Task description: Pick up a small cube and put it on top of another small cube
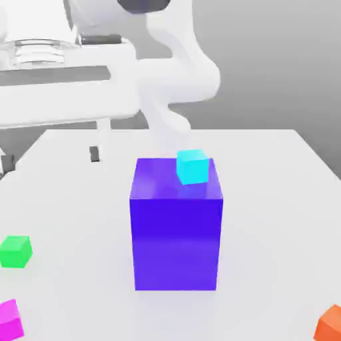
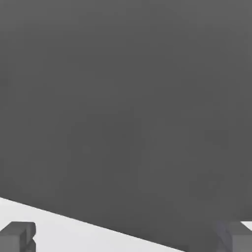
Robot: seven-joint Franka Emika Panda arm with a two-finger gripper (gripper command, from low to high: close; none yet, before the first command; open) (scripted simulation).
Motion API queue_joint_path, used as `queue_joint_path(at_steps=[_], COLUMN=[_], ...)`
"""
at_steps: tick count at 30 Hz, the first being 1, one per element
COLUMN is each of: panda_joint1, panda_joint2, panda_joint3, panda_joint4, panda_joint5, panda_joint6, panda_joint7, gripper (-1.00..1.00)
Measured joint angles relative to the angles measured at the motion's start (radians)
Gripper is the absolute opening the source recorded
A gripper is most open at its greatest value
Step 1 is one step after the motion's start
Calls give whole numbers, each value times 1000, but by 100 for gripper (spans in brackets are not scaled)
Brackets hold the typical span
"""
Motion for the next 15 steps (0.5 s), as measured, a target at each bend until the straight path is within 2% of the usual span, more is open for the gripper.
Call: queue_joint_path(at_steps=[7, 15], panda_joint1=[-98, -219], panda_joint2=[252, 507], panda_joint3=[-2, 8], panda_joint4=[23, 44], panda_joint5=[90, 84], panda_joint6=[51, 144], panda_joint7=[-273, -498], gripper=[0, 0])
